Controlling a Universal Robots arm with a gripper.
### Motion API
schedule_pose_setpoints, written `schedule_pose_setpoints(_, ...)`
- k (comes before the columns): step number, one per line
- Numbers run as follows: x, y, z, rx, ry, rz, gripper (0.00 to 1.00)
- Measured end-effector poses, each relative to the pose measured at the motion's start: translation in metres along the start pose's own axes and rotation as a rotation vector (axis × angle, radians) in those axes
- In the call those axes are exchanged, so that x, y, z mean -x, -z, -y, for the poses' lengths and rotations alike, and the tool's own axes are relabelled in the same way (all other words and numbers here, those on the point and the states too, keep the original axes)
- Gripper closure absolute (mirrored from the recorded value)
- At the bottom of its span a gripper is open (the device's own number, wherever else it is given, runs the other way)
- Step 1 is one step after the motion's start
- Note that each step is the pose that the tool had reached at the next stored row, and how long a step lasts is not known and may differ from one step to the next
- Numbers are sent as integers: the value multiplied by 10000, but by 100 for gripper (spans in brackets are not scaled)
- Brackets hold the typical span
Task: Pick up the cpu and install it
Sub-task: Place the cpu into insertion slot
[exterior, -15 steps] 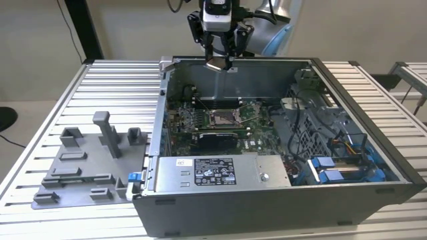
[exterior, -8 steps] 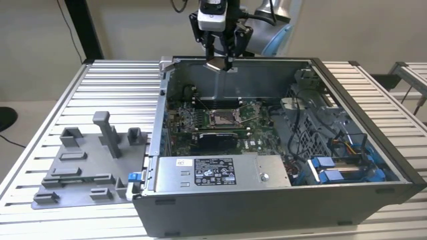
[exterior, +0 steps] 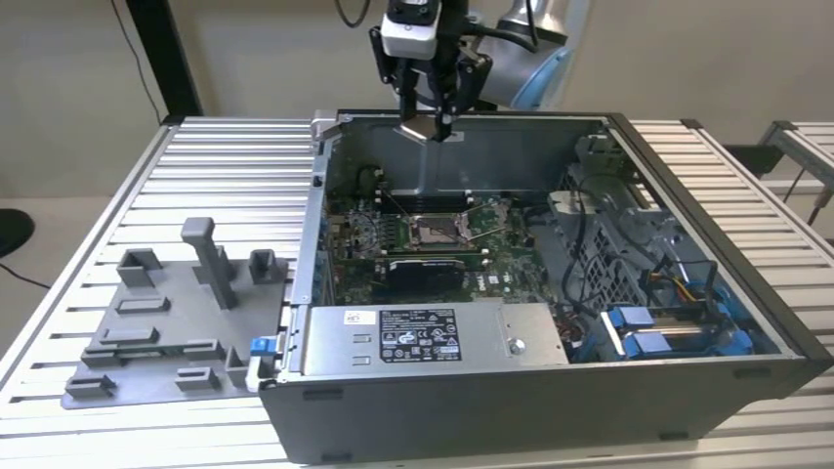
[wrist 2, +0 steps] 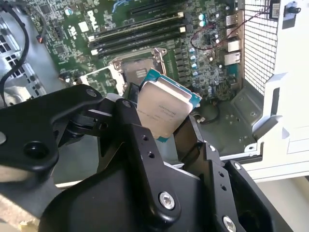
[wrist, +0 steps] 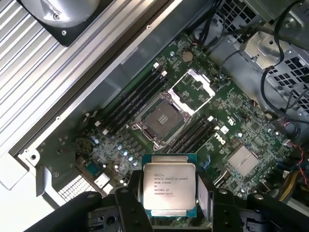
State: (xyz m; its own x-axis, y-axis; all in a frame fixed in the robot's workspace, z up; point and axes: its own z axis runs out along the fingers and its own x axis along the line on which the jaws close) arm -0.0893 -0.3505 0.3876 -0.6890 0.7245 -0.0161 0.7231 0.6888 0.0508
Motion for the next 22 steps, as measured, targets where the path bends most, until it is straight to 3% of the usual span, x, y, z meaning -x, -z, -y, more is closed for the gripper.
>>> schedule_pose_setpoints(6, 4, -2, -4, -72, -293, 61, 100)
schedule_pose_setpoints(22, 6, -12, -6, -92, -731, 93, 100)
